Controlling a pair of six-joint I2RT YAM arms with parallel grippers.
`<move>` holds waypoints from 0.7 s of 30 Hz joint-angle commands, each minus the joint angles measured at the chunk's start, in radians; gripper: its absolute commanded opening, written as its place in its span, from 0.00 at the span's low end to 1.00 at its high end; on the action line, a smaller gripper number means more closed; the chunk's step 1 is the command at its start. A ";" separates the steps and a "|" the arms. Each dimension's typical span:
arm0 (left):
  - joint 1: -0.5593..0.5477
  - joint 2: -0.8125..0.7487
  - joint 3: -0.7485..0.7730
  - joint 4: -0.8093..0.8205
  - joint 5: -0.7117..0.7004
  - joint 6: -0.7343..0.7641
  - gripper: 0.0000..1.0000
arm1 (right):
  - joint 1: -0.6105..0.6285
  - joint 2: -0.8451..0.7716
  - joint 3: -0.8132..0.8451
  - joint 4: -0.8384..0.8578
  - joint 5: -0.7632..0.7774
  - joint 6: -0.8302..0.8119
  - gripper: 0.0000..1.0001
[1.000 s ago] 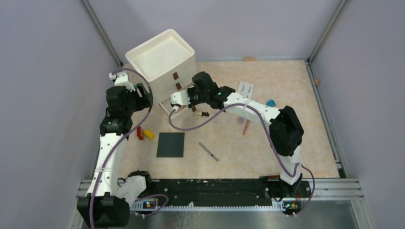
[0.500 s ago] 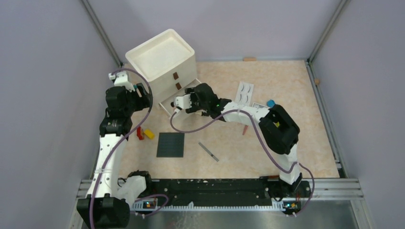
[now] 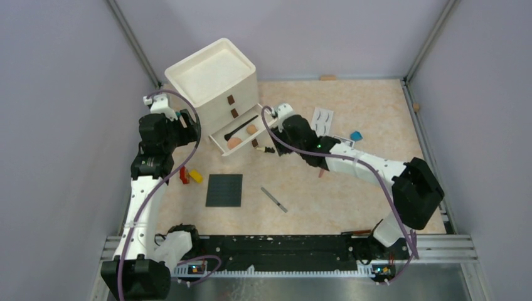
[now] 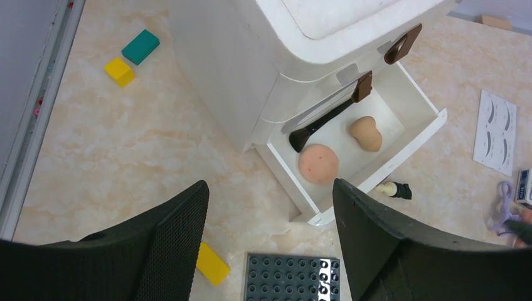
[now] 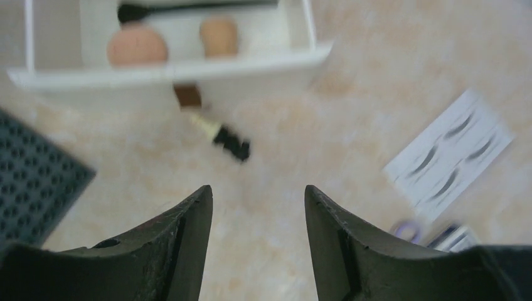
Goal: Organize the makeup
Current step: Pick up the makeup from the center of the board.
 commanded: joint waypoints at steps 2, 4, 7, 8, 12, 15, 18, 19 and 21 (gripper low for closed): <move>0.000 0.004 0.002 0.036 0.032 -0.005 0.78 | 0.017 -0.120 -0.258 -0.181 -0.231 0.420 0.57; 0.000 0.010 0.004 0.035 0.038 -0.007 0.78 | 0.051 -0.154 -0.308 -0.178 -0.248 0.463 0.60; 0.000 0.012 0.004 0.034 0.040 -0.007 0.79 | 0.098 -0.150 -0.326 -0.198 -0.247 0.512 0.66; 0.000 0.012 0.004 0.034 0.039 -0.007 0.79 | 0.111 -0.142 -0.326 -0.205 -0.242 0.526 0.67; 0.000 0.016 0.005 0.034 0.038 -0.009 0.79 | 0.172 -0.114 -0.324 -0.206 -0.221 0.557 0.67; 0.000 0.019 0.006 0.035 0.041 -0.010 0.79 | 0.194 -0.097 -0.321 -0.181 -0.231 0.565 0.66; 0.000 0.022 0.004 0.037 0.050 -0.011 0.79 | 0.209 -0.060 -0.301 -0.182 -0.244 0.550 0.62; 0.000 0.022 0.004 0.038 0.052 -0.012 0.79 | 0.216 -0.044 -0.290 -0.192 -0.240 0.541 0.61; 0.000 0.022 0.005 0.037 0.052 -0.012 0.79 | 0.231 0.005 -0.259 -0.218 -0.223 0.519 0.57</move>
